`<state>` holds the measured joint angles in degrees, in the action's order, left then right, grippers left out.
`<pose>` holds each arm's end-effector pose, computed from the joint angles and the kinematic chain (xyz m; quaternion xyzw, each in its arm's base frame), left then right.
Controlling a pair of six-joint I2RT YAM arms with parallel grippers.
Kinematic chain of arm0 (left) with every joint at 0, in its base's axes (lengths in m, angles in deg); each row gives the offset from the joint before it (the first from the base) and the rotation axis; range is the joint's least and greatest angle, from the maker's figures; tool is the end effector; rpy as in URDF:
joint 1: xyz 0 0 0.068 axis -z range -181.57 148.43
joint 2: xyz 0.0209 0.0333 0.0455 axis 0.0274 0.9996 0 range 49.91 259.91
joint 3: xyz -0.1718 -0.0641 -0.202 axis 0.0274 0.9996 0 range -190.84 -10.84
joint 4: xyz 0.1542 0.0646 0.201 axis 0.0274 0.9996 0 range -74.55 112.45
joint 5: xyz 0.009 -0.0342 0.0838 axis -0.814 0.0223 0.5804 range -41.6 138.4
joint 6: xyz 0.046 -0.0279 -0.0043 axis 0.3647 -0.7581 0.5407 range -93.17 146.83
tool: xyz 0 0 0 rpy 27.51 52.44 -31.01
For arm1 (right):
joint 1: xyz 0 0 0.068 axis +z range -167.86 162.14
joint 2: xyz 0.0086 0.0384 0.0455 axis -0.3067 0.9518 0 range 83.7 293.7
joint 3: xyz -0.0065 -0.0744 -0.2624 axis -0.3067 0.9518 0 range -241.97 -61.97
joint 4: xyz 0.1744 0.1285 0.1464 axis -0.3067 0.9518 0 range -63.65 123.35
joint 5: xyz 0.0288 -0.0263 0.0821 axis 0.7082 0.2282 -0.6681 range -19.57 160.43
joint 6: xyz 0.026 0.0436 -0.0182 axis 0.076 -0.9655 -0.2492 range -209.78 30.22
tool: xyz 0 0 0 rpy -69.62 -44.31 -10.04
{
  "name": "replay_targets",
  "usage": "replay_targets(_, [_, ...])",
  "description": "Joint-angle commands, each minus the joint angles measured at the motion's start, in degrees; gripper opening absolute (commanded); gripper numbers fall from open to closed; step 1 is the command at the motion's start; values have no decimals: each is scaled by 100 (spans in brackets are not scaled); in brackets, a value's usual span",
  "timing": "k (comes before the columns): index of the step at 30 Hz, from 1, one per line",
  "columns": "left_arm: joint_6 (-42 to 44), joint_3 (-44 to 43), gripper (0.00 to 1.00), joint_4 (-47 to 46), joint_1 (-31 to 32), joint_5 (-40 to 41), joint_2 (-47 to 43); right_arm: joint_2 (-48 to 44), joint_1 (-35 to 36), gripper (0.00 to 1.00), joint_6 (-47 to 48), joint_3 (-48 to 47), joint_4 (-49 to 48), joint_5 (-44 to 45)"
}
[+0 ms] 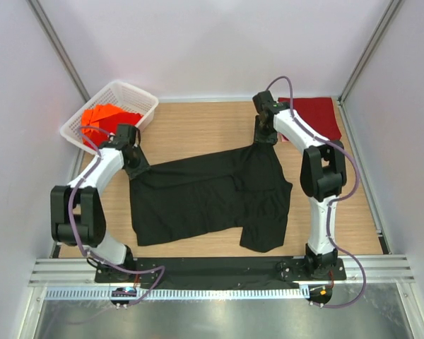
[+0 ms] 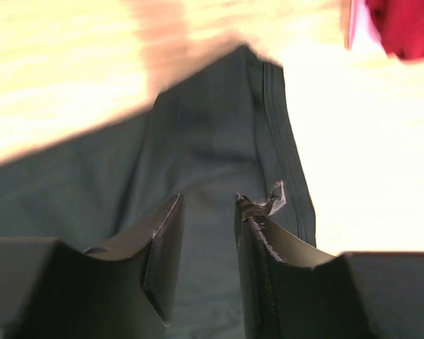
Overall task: Fold and stack the t-shirts
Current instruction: Fold the tshirt
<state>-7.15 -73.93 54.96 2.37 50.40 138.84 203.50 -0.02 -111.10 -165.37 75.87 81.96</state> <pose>0.3067 -0.0200 0.2251 -0.2567 0.9425 -0.0532 0.2074 0.4282 0.1304 0.2315 0.0505 0.9720 -0.0230 0.2285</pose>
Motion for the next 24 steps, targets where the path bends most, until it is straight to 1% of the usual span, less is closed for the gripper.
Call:
replay_targets(1, [22,-186,38,-259,-8,-165,475,332,-132,40,-47,-567,-56,297])
replay_targets(4, [84,-256,38,-250,-16,-165,687,596,-255,41,-13,-787,14,402])
replay_targets(7, [128,-291,35,-259,-25,-165,837,614,-387,41,145,-674,-134,359])
replay_targets(8, [146,-309,36,-268,-25,-156,898,605,-413,41,207,-612,-344,280])
replay_targets(12, [172,-362,34,-259,-60,-165,1012,754,-475,40,418,-542,-495,-220])
replay_targets(15, [225,-388,33,-259,-96,-165,1083,790,-501,40,409,-349,-662,-379])
replay_targets(16, [225,-397,33,-259,-122,-165,1092,772,-519,40,375,-278,-863,-493])
replay_targets(21, [242,-476,32,-224,-201,-165,1180,833,-537,39,401,-190,-1023,-678])
replay_targets(24, [251,-529,31,-198,-227,-165,1250,860,-580,37,418,-146,-1128,-757])
